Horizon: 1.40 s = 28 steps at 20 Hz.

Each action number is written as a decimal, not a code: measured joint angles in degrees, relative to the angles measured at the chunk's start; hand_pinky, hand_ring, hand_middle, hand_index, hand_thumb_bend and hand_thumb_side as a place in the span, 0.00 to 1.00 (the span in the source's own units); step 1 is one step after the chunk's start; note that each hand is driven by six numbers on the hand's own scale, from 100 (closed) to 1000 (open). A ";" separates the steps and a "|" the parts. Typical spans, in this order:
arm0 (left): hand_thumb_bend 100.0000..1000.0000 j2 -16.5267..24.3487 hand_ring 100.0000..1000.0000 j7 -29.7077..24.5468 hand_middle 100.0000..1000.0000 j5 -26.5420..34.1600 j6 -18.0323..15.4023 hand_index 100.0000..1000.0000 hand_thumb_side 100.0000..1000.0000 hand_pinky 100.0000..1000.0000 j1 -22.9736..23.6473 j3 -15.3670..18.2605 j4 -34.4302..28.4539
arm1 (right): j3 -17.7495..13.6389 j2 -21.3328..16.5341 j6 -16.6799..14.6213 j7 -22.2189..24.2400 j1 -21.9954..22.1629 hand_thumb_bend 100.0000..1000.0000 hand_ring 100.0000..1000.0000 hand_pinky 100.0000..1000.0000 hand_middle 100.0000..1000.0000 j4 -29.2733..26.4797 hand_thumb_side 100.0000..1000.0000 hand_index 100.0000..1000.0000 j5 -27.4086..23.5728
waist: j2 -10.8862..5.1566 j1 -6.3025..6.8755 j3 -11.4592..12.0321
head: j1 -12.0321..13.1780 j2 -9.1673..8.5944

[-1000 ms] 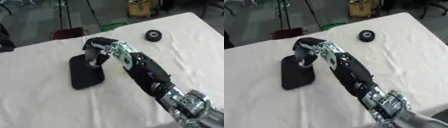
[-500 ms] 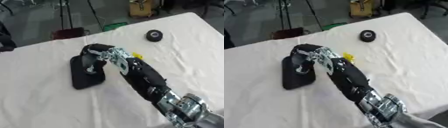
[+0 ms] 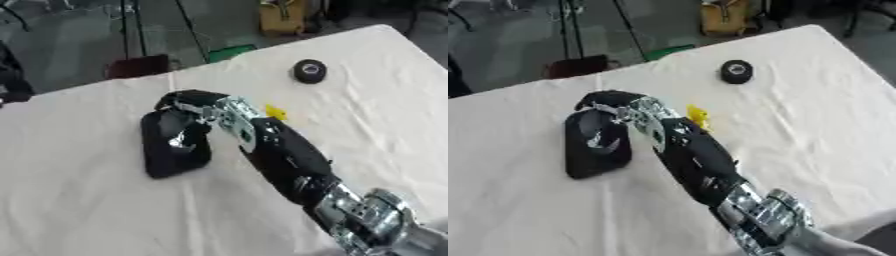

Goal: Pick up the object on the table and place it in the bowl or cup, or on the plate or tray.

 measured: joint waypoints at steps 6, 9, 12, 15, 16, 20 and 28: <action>0.46 0.00 0.81 0.00 0.87 0.00 0.00 0.90 1.00 0.68 0.00 -0.01 0.00 | -0.34 -0.07 -0.51 -4.29 0.06 0.62 0.98 1.00 0.96 -1.97 0.65 0.99 1.23 | 0.00 -0.01 -0.18 | 0.20 0.00; 0.46 0.00 0.80 0.04 0.86 0.00 -0.04 0.90 1.00 0.68 0.00 -0.01 0.00 | -0.39 -0.11 -0.22 -6.91 0.06 0.62 0.96 1.00 0.95 -2.76 0.65 0.98 1.26 | 0.00 -0.01 -0.34 | 0.21 0.00; 0.46 0.00 0.80 0.21 0.86 0.01 -0.15 0.90 1.00 0.68 0.00 -0.01 0.00 | -0.74 -0.32 0.16 -9.51 0.06 0.59 0.91 0.98 0.91 -3.86 0.64 0.96 0.85 | -0.01 -0.01 -0.55 | 0.23 0.00; 0.46 0.00 0.80 0.51 0.86 0.03 -0.28 0.90 1.00 0.68 0.00 0.00 0.00 | -1.06 -0.88 0.66 -13.62 0.14 0.54 0.88 0.94 0.89 -5.12 0.62 0.93 -0.69 | -0.05 -0.01 -0.83 | 0.31 0.00; 0.46 0.00 0.80 0.63 0.86 0.04 -0.33 0.90 1.00 0.68 0.01 0.01 0.00 | -1.07 -1.15 0.86 -15.17 0.26 0.51 0.86 0.90 0.88 -5.55 0.61 0.92 -1.30 | -0.09 -0.01 -0.91 | 0.40 0.00; 0.45 0.00 0.80 1.25 0.86 0.17 -0.47 0.90 1.00 0.67 0.04 0.05 0.00 | -1.06 -2.58 1.67 -19.43 0.30 0.40 0.79 0.76 0.86 -7.04 0.58 0.90 -4.65 | -0.12 -0.01 -1.24 | 0.75 0.00; 0.43 0.00 0.82 5.01 0.88 0.52 -0.61 0.91 0.99 0.67 0.15 0.63 0.20 | -1.55 -6.78 5.23 -18.66 1.75 0.20 0.75 0.72 0.82 -11.61 0.52 0.84 -17.82 | -0.12 -0.05 -3.04 | 2.95 0.00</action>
